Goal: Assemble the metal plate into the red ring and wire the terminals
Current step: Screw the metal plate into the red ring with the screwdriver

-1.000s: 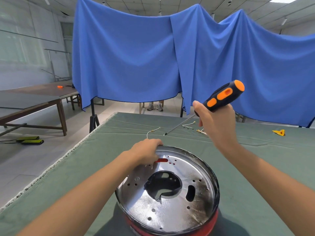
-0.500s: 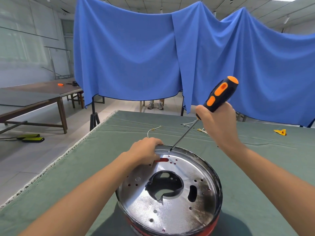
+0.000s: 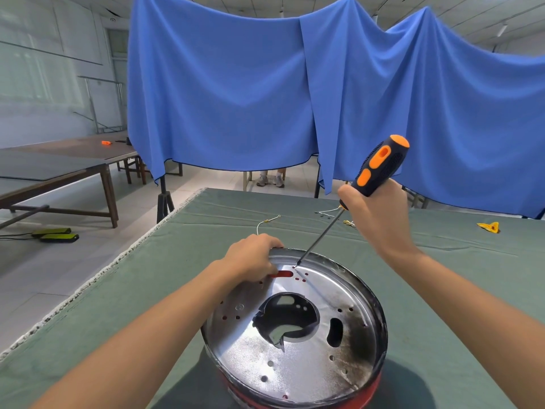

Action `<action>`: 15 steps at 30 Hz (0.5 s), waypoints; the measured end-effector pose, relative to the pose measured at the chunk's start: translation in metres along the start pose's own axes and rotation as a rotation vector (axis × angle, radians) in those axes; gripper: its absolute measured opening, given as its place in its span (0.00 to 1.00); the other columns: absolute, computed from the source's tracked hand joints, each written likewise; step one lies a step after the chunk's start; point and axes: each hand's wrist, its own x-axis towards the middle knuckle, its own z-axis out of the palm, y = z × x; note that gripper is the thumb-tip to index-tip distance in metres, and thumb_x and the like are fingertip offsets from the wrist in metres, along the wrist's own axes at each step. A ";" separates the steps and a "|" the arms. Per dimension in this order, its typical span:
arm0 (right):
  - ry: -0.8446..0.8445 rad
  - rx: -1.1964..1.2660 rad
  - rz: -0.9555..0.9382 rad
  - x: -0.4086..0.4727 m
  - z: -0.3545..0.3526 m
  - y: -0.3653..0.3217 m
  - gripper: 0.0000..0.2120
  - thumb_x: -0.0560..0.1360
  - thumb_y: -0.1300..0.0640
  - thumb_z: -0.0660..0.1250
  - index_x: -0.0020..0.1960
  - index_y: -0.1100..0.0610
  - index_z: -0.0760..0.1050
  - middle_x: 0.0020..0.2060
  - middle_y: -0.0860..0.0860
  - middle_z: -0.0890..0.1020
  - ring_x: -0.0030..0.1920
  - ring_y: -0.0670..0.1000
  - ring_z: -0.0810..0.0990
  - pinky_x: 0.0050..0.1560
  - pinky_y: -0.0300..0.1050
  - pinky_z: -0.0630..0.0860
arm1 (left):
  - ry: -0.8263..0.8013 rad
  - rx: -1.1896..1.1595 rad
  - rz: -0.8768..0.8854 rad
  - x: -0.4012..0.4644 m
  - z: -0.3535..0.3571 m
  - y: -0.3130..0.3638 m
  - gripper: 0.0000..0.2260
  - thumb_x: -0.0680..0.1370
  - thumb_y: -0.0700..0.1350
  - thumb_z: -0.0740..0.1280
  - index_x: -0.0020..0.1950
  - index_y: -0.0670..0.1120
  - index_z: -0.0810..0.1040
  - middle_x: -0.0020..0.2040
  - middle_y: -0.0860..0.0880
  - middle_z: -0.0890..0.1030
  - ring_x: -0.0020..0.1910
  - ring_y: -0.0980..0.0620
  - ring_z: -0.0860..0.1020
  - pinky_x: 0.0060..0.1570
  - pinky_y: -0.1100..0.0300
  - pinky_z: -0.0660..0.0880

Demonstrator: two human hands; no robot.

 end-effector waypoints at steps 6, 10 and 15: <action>0.006 -0.001 0.001 0.000 -0.001 0.001 0.14 0.64 0.55 0.63 0.26 0.55 0.59 0.19 0.45 0.65 0.25 0.47 0.63 0.25 0.32 0.61 | 0.011 0.004 -0.012 -0.001 0.001 0.002 0.19 0.70 0.58 0.73 0.59 0.55 0.77 0.49 0.52 0.83 0.49 0.48 0.79 0.43 0.58 0.71; -0.002 0.006 -0.004 0.000 -0.001 0.001 0.14 0.65 0.56 0.64 0.27 0.56 0.61 0.19 0.45 0.65 0.25 0.46 0.63 0.25 0.32 0.62 | 0.020 0.008 -0.020 -0.002 0.000 0.005 0.19 0.70 0.60 0.72 0.57 0.55 0.78 0.47 0.51 0.83 0.47 0.48 0.79 0.41 0.59 0.70; -0.003 0.009 0.011 -0.002 -0.002 0.000 0.13 0.65 0.57 0.64 0.27 0.57 0.61 0.20 0.46 0.64 0.25 0.47 0.63 0.24 0.33 0.60 | 0.032 0.020 -0.034 -0.006 0.001 0.006 0.19 0.71 0.59 0.72 0.59 0.54 0.78 0.49 0.50 0.83 0.49 0.46 0.79 0.42 0.58 0.70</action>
